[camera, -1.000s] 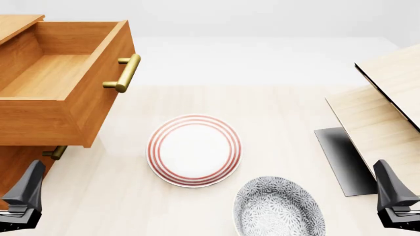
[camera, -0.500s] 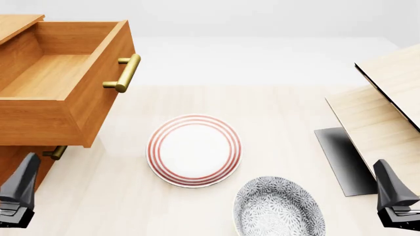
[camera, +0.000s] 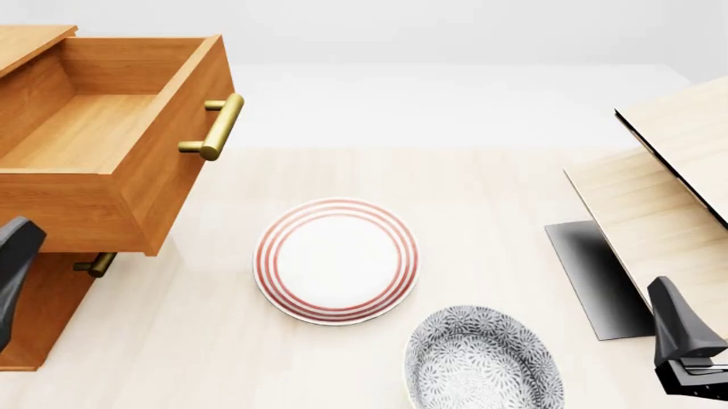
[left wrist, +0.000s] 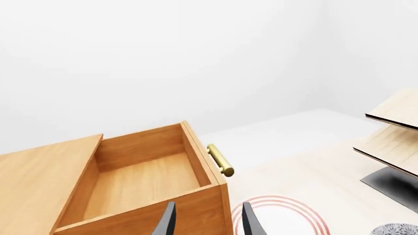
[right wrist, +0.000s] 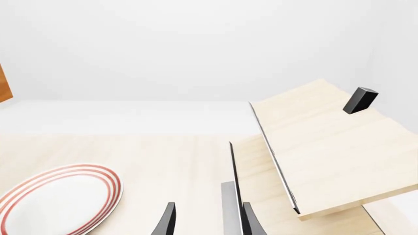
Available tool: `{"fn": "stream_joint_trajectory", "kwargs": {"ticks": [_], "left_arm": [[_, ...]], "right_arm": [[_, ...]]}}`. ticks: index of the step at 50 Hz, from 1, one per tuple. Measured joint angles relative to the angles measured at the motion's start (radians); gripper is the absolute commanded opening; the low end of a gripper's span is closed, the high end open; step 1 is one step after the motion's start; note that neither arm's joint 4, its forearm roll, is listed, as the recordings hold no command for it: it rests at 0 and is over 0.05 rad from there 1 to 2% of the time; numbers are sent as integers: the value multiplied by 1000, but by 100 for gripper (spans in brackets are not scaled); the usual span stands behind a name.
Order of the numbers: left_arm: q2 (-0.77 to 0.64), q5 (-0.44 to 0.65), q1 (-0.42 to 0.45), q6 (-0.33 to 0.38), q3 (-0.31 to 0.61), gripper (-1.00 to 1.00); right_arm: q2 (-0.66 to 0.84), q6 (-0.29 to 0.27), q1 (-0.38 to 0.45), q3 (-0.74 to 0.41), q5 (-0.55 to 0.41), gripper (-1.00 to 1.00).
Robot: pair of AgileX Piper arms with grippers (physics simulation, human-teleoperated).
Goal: Close the top drawer of the cabinet.
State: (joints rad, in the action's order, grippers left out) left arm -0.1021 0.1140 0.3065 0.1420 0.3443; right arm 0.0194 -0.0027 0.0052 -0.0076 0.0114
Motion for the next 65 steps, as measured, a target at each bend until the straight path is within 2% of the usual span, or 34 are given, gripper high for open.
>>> {"fn": "stream_joint_trajectory", "kwargs": {"ticks": [6, 15, 33, 43, 53, 59, 65], "left_arm": [[-56, -40, 55, 15, 22, 100], [-201, -120, 185, 45, 99, 100], [-556, -212, 484, 36, 364, 100], [-775, -222, 637, 72, 540, 100], [-1007, -196, 791, 160, 749, 100], [-1144, -160, 840, 204, 886, 100], [-1275, -120, 851, 250, 1009, 100]], "right_arm": [[0, 0, 0, 0, -1, 100], [-1, 0, 0, 0, -1, 100], [0, 0, 0, 0, -1, 100], [0, 0, 0, 0, 0, 100], [-1, 0, 0, -1, -2, 100], [-2, 0, 0, -1, -3, 100], [-2, 0, 0, 0, -3, 100]]}}
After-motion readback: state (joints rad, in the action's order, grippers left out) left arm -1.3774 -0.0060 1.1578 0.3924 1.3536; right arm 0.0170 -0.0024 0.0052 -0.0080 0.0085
